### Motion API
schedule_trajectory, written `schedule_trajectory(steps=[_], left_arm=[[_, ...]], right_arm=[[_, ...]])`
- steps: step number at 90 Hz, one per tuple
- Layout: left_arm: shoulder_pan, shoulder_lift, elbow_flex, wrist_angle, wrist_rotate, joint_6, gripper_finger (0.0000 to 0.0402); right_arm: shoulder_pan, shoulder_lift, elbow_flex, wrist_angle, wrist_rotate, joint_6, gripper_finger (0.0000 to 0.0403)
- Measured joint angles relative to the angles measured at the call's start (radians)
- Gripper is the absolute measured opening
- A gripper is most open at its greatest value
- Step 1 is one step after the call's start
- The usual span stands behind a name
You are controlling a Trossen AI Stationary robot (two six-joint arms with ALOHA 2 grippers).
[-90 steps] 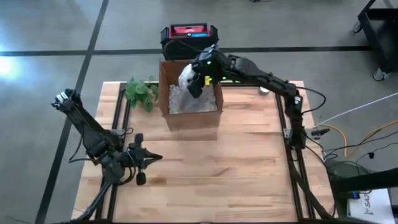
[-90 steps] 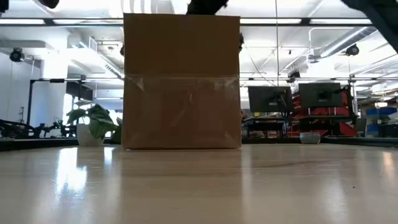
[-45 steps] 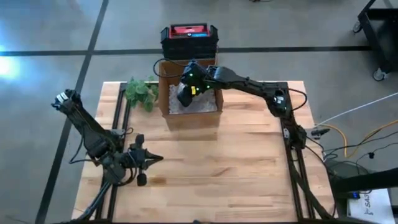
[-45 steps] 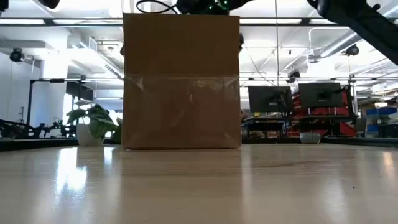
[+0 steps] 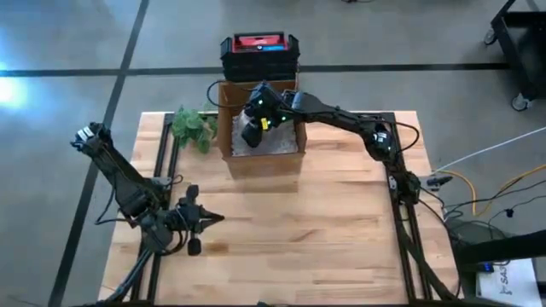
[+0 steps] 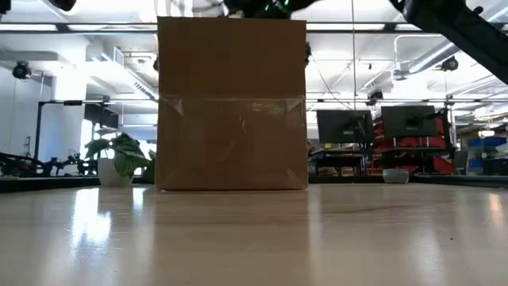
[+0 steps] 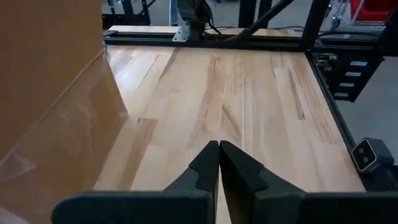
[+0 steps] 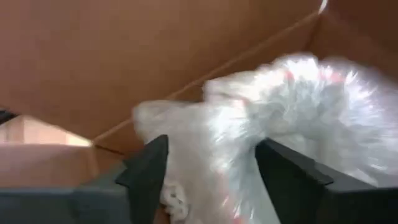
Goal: Wrap mug
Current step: Put the wrapped yellow mug into the cardboard box, then return to Home Position
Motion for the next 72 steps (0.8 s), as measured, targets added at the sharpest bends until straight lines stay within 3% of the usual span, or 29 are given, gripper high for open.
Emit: schedule_trajectory(steps=[20, 40, 58, 72], left_arm=[[0.001, 0.000, 0.000, 0.014, 0.000, 0.000, 0.0000], [0.038, -0.003, 0.000, 0.017, -0.002, 0.015, 0.0000], [0.116, -0.030, 0.000, -0.001, 0.077, 0.077, 0.0000], [0.146, -0.090, -0.014, -0.036, 0.088, 0.080, 0.0000]], right_arm=[[0.011, -0.182, -0.004, -0.117, 0.000, -0.086, 0.0288], [0.063, -0.312, -0.043, -0.291, 0.003, -0.128, 0.0277], [0.133, -0.401, -0.234, -0.286, 0.006, -0.169, 0.0240], [0.163, -0.565, -0.508, -0.158, 0.010, -0.165, 0.0203]])
